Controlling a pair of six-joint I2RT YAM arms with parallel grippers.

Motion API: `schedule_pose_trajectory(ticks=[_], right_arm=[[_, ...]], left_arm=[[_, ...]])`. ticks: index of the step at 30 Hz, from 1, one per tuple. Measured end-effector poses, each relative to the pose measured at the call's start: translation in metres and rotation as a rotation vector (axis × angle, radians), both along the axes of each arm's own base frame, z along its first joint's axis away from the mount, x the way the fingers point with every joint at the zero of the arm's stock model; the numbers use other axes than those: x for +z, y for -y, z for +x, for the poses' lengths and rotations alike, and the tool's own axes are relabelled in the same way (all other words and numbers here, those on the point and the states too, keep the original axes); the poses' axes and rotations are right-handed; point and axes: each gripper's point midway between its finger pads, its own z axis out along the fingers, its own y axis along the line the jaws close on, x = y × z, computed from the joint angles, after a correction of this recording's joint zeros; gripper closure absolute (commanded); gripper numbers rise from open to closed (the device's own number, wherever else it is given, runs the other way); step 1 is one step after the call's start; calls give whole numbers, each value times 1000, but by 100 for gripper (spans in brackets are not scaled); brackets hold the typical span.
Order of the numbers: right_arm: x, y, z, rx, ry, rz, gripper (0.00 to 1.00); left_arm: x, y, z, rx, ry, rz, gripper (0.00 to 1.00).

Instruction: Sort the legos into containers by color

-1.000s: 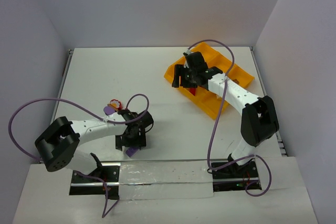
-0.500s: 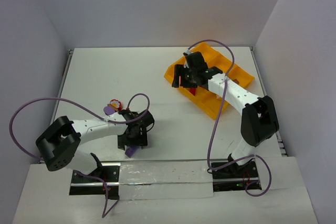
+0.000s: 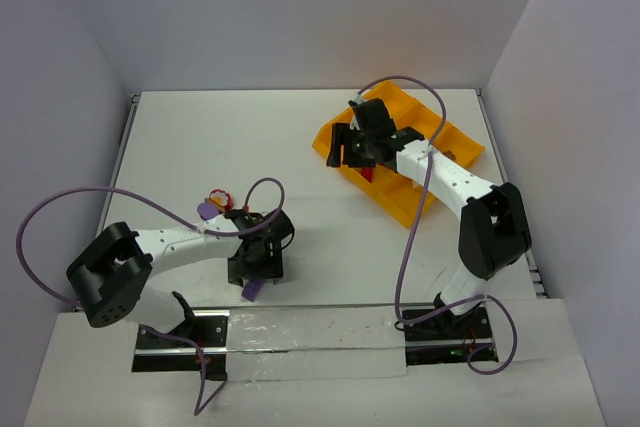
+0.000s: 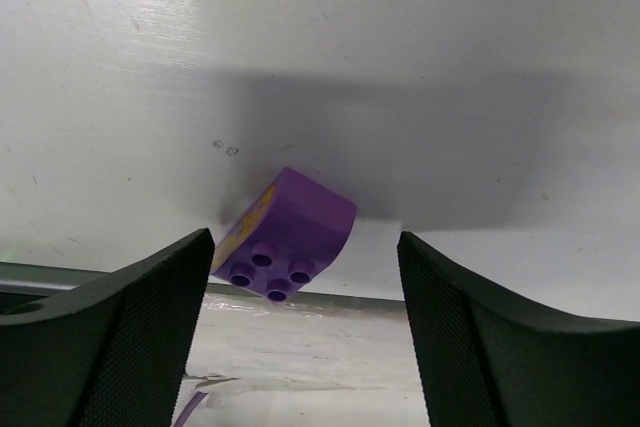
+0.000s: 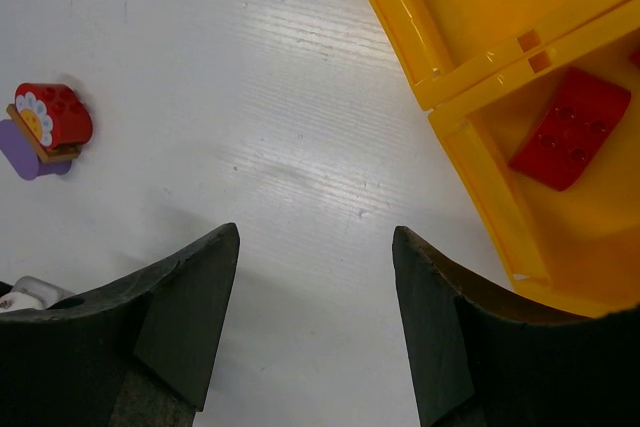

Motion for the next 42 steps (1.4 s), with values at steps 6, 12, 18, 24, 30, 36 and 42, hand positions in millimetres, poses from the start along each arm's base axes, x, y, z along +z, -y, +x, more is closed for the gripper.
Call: schedule_pose_trajectory(ticks=[6, 12, 18, 24, 30, 36, 42], right_arm=[[0, 0, 0, 2, -1, 1, 30], [-4, -1, -2, 8, -13, 3, 30], [-10, -2, -2, 13, -29, -1, 30], [-11, -2, -2, 12, -30, -1, 30], [-9, 2, 0, -6, -15, -19, 30], [9, 26, -2, -80, 57, -62, 30], [68, 87, -1, -254, 214, -53, 30]], left_arm=[[-2, -3, -3, -2, -13, 18, 22], [-6, -8, -8, 0, -23, 32, 37], [-6, -9, -7, 2, -18, 36, 66], [1, -4, 2, -4, 9, 38, 100], [29, 24, 28, -12, 88, -28, 100], [68, 72, 100, -26, 217, -79, 100], [96, 90, 182, 22, 314, -161, 100]])
